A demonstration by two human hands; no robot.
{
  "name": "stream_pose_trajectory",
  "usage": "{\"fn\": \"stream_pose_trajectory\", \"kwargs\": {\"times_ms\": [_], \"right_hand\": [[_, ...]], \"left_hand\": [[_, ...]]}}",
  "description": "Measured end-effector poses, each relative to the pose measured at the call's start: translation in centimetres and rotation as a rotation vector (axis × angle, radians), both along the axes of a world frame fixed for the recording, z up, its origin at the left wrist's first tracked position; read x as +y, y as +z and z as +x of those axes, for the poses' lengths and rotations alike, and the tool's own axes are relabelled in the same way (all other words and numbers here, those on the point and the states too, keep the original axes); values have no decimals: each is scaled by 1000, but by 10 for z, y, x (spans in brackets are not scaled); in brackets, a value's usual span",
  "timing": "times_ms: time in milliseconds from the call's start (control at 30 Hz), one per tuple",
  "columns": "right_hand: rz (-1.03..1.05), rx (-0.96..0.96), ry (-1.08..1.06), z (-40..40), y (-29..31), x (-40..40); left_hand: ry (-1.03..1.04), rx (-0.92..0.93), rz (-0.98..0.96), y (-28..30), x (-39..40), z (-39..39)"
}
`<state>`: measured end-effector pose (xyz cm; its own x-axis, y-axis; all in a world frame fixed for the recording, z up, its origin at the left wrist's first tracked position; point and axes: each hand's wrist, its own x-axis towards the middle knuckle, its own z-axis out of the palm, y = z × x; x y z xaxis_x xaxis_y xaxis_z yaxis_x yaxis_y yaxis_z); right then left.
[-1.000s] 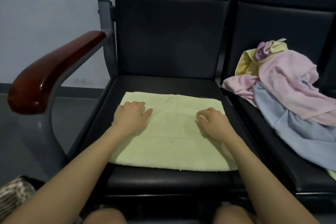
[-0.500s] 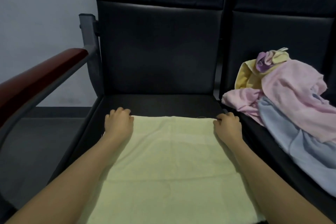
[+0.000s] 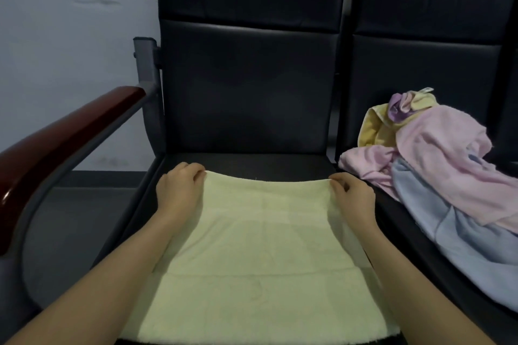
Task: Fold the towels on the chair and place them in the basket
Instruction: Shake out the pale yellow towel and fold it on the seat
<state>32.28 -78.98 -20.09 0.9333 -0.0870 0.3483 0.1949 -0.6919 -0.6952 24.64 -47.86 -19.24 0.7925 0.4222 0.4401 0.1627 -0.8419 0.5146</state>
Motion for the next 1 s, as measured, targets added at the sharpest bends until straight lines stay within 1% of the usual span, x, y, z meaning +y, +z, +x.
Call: {"fn": "stream_pose_trajectory", "kwargs": {"times_ms": [67, 100, 167, 267, 333, 400, 500, 567, 767, 1000], "right_hand": [[81, 15, 32, -2, 0, 0], [109, 20, 39, -3, 0, 1], [192, 12, 51, -8, 1, 3], [314, -28, -6, -12, 4, 9], [303, -14, -74, -10, 5, 11], [211, 71, -104, -7, 2, 11], [85, 216, -92, -2, -10, 14], [47, 231, -95, 2, -16, 16], [-113, 142, -102, 20, -17, 19], [-276, 263, -61, 31, -28, 21]], "left_hand": [[-31, -18, -247, 1, 1, -3], [-47, -20, -335, 0, 1, -5], [-49, -39, -468, -1, 3, -10], [8, -152, -667, 0, 3, -16], [67, -217, -717, 0, 7, -16], [126, -182, -651, -2, 12, -15], [195, 13, -425, -12, 20, -9], [209, 106, -325, -19, 23, -5], [200, 122, -170, -27, 29, 8], [149, 217, -34, -30, 32, 11]]}}
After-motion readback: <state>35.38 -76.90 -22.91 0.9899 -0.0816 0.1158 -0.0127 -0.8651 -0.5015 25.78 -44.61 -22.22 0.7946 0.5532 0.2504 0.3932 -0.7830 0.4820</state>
